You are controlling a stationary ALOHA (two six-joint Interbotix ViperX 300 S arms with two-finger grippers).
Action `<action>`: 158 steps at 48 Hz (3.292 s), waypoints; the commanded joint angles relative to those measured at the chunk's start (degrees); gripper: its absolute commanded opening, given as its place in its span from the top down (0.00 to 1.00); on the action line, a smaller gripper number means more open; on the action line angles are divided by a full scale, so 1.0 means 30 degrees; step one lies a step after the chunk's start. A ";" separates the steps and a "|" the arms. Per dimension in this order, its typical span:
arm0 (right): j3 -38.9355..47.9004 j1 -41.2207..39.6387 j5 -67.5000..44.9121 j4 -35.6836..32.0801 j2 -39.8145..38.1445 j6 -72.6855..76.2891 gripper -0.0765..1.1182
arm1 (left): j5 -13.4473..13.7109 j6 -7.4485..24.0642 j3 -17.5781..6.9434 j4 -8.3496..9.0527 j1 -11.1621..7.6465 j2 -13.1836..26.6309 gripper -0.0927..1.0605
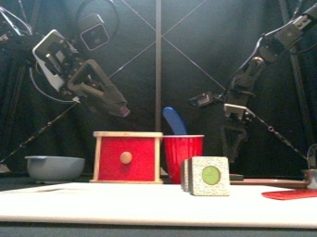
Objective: Place sushi on board then cut the sushi with the knife then place the pieces on the plate
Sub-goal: Place the 4 sushi pieces on the plate
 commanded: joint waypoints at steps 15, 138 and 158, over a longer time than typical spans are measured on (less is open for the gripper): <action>-0.0176 0.5742 -0.0703 0.1729 -0.2900 0.0322 0.24 | -0.0176 0.0029 -0.0352 0.0000 0.0029 -0.0439 0.29; -0.1348 0.5273 0.2432 0.1611 -0.1436 0.0352 0.51 | -0.0176 0.0029 -0.0205 0.0000 0.0059 -0.0439 0.29; 0.1582 -0.0088 0.1963 0.0645 -0.3633 0.0000 0.50 | -0.0176 0.0059 -0.0234 0.0029 0.0352 -0.0439 0.29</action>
